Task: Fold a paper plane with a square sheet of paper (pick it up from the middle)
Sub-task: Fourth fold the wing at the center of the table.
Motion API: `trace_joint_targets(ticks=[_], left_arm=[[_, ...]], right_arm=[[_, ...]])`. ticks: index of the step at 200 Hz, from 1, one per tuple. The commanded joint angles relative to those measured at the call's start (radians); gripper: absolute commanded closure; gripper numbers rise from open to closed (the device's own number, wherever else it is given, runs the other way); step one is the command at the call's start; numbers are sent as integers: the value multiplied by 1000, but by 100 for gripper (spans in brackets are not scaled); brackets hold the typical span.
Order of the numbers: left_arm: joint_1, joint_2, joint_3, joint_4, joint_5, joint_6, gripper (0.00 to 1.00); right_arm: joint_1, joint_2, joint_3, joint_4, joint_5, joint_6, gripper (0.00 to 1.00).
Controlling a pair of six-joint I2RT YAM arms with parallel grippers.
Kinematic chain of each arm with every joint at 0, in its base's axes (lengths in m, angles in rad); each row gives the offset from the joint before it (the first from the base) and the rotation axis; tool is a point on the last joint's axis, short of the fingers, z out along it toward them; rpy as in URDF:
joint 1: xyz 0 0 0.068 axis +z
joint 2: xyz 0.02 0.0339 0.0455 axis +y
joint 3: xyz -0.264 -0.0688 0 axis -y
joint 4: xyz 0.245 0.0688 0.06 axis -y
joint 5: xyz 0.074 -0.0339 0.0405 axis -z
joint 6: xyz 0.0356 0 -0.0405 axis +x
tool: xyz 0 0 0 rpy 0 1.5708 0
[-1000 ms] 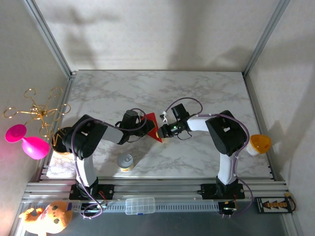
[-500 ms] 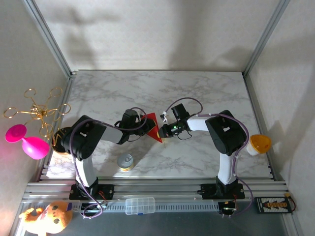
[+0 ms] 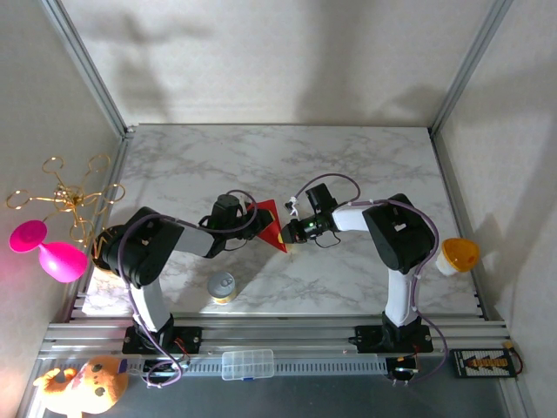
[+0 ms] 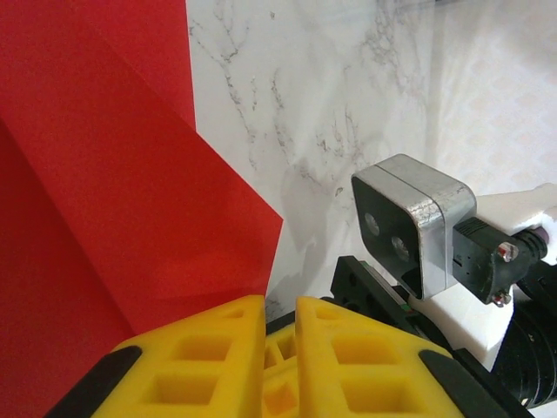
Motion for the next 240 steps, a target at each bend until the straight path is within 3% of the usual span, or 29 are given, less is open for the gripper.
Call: trace_joint_targets(ticks=[1,100,167,240], left_arm=[[7,30,7,42,18,-7,84],[4,78,41,31,25,-3,87],[-2,98,63,17,27,-1,87],[-5,104,77,-10,14,1,86]], right_arm=[[-9,75,-40,-39,101,-3,97],[-16,83,-33,-44,95,0,97],[-17,88,-29,-58,119,-3,85],[-16,94,-25,-78,159,-7,87]])
